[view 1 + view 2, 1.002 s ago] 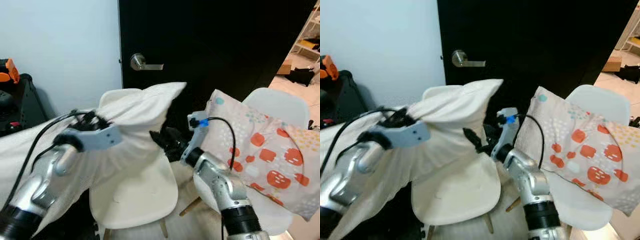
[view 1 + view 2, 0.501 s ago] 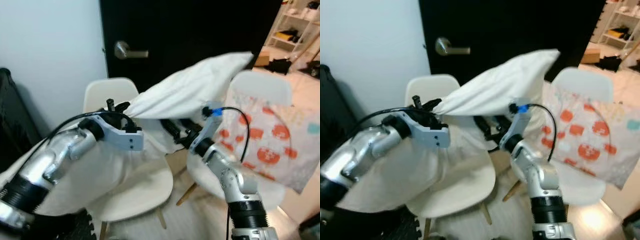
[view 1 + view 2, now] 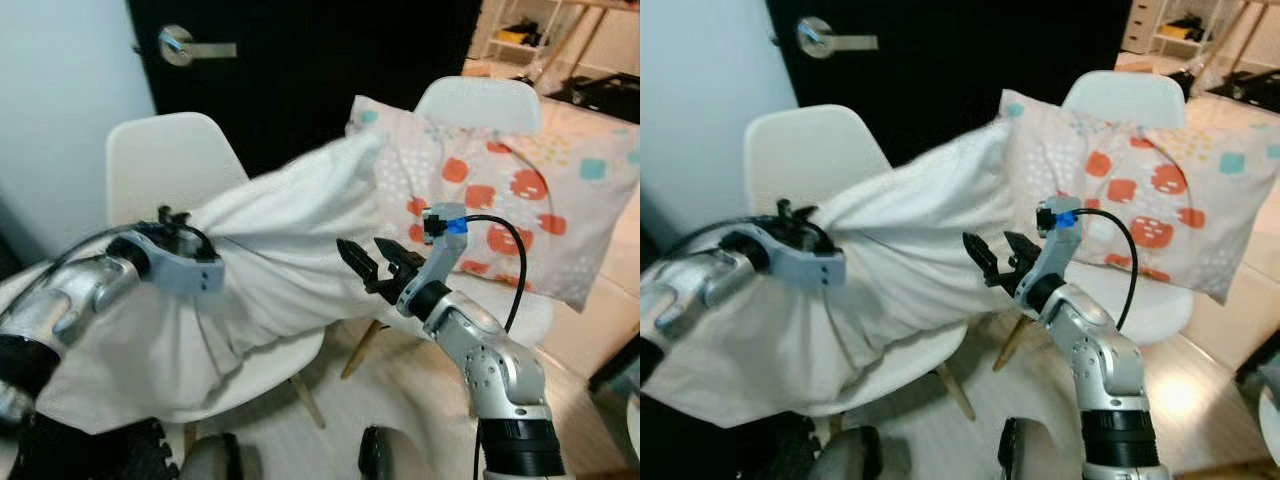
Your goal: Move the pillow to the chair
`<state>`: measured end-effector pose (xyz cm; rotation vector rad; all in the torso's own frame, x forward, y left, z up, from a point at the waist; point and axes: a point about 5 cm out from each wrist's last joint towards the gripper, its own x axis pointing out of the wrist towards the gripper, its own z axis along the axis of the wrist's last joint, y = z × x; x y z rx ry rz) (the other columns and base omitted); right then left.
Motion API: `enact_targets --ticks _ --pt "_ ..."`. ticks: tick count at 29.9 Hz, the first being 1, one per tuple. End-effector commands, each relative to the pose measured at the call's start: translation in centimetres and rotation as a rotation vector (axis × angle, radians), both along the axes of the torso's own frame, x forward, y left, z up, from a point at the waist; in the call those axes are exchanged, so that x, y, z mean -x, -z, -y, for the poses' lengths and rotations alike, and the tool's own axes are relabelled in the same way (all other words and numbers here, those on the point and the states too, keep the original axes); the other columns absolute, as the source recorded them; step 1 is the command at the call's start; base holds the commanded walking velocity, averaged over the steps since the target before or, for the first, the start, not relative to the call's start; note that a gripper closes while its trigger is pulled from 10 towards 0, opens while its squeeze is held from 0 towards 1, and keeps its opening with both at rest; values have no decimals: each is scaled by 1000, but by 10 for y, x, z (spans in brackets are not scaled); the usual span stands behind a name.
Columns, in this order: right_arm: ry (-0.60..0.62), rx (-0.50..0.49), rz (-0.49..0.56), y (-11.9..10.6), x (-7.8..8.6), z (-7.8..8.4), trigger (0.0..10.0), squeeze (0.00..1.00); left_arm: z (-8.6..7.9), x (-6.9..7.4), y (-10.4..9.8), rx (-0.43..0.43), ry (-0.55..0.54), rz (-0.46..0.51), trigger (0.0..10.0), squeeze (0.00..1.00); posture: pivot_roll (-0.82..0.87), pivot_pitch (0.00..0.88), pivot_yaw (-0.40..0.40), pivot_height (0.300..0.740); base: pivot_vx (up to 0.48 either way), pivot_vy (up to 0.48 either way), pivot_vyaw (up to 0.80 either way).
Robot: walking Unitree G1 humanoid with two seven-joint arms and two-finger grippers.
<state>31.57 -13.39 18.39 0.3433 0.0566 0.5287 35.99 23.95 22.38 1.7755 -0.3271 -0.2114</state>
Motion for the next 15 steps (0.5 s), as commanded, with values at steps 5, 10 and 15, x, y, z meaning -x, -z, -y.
enact_targets --ticks 5,10,15 --pt "15 -14 7 -3 4 2 10000 0 -28 -7 -39 -30 -106 104 10000 0 -51 137 -37 522 0 0 0" --pt "34 -20 3 -2 4 4 10000 0 -32 -12 -49 -32 -127 125 10000 0 -49 144 -36 522 0 0 0" --pt "58 -3 -13 -1 6 7 10000 0 -34 -16 -27 -101 -134 60 10000 996 -60 154 -32 522 0 0 0"
